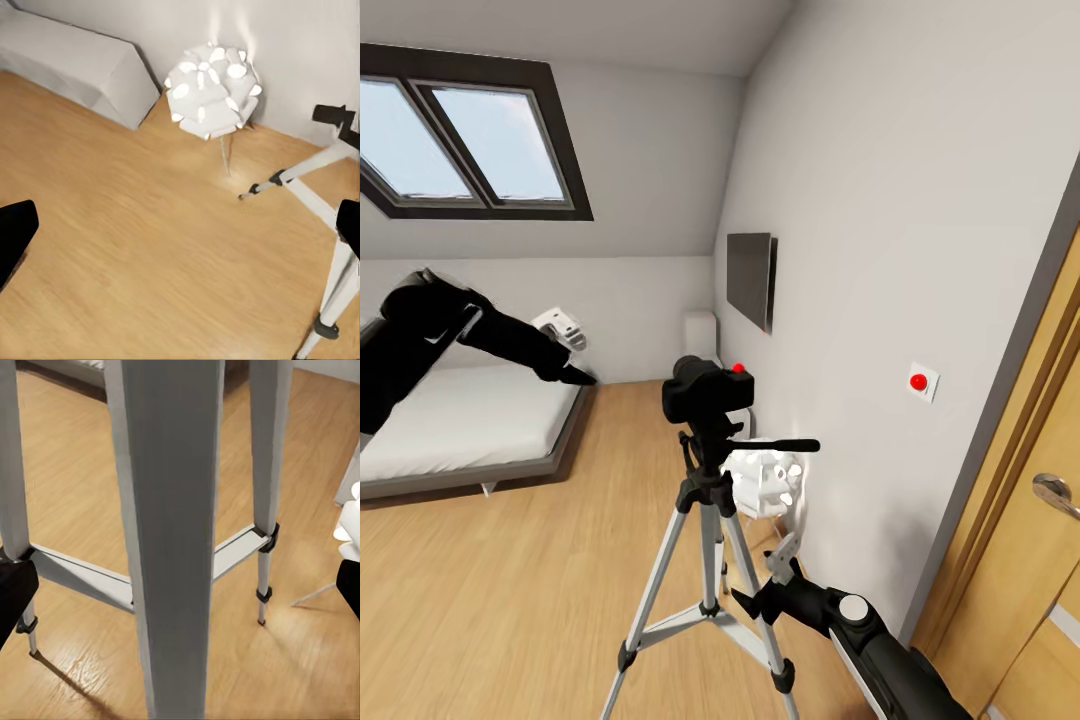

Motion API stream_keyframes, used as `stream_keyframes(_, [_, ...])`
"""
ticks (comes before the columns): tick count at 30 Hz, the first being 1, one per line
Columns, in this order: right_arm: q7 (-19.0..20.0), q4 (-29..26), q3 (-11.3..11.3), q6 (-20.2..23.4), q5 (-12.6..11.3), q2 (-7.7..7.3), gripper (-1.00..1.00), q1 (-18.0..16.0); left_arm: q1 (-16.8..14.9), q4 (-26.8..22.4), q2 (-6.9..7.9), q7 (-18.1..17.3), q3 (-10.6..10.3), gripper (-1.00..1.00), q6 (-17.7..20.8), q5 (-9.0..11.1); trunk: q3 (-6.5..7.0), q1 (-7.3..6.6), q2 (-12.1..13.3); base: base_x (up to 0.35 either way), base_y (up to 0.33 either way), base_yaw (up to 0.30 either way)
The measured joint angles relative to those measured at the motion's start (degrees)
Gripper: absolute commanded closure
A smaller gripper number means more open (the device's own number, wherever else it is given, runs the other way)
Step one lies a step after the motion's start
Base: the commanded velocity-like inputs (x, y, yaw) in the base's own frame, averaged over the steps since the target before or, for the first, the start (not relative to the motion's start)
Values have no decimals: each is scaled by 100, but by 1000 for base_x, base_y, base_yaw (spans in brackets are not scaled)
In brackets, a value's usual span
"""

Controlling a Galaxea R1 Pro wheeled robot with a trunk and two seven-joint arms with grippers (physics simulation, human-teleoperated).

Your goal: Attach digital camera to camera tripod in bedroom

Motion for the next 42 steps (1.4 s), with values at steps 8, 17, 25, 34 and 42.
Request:
stream_keyframes(8, [7, 0, 0, 1, 0, 0, -100, 1, 1470, -95, 238, 106, 1831, -100, -79, -1, 0, 0, 0, 0, 0, 0])
stream_keyframes(17, [31, -49, -6, -10, -6, -23, -100, 5, 2619, -101, 261, 550, 2963, -100, -584, 8, 0, 0, 0, 0, 0, 0])
stream_keyframes(25, [146, -210, -20, -1, -9, -78, -100, 75, 3527, -69, 258, 1114, 3789, -100, -932, 59, 0, 0, -1, 0, 0, 0])
stream_keyframes(34, [326, -406, -25, 16, -4, -104, -100, 209, 4012, -53, 229, 1265, 4296, -100, -1028, 65, 0, 0, 0, 0, 0, 0])
stream_keyframes(42, [349, -434, -31, 12, -3, -112, -100, 308, 4206, 27, 117, 1639, 4404, -100, -1027, 77, 0, 0, 0, 0, 0, 0])
